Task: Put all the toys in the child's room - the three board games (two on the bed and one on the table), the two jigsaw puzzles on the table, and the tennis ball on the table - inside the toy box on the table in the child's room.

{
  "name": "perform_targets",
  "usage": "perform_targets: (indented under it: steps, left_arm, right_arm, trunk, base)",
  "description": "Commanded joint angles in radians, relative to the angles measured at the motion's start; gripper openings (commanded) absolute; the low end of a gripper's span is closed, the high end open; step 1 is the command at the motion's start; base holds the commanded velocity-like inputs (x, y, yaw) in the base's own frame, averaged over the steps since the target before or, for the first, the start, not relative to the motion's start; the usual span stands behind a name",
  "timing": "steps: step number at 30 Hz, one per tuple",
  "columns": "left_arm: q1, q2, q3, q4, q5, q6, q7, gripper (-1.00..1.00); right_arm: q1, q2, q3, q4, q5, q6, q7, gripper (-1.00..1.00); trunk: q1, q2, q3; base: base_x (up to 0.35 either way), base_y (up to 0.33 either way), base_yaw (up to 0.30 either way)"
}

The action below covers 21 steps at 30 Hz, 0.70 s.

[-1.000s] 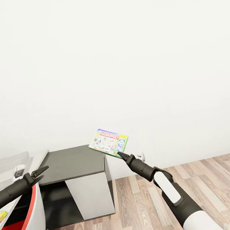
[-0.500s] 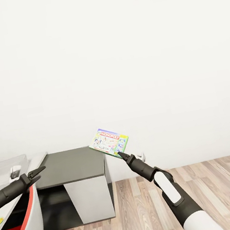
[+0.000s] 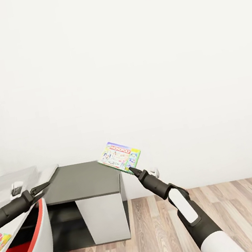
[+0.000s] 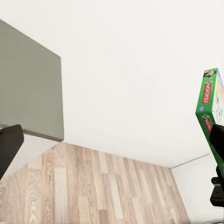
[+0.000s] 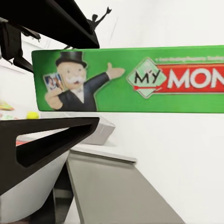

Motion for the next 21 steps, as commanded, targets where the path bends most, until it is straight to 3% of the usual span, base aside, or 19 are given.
perform_targets:
  steps: [1,21]
  left_arm:
    - [-0.001,0.0,0.001,0.0,0.002,0.006,-0.002,1.0]
    - [-0.001,0.0,0.001,0.0,0.002,0.006,-0.002,1.0]
  right_arm:
    - [-0.001,0.0,-0.001,0.0,-0.008,0.006,0.0,-1.0]
    - [-0.001,0.0,-0.001,0.001,-0.008,0.007,0.0,-1.0]
  trunk:
    - [0.001,-0.002,-0.002]
    - [0.001,-0.002,-0.002]
  base:
    - [0.001,0.0,0.252]
    - [0.0,0.0,0.277]
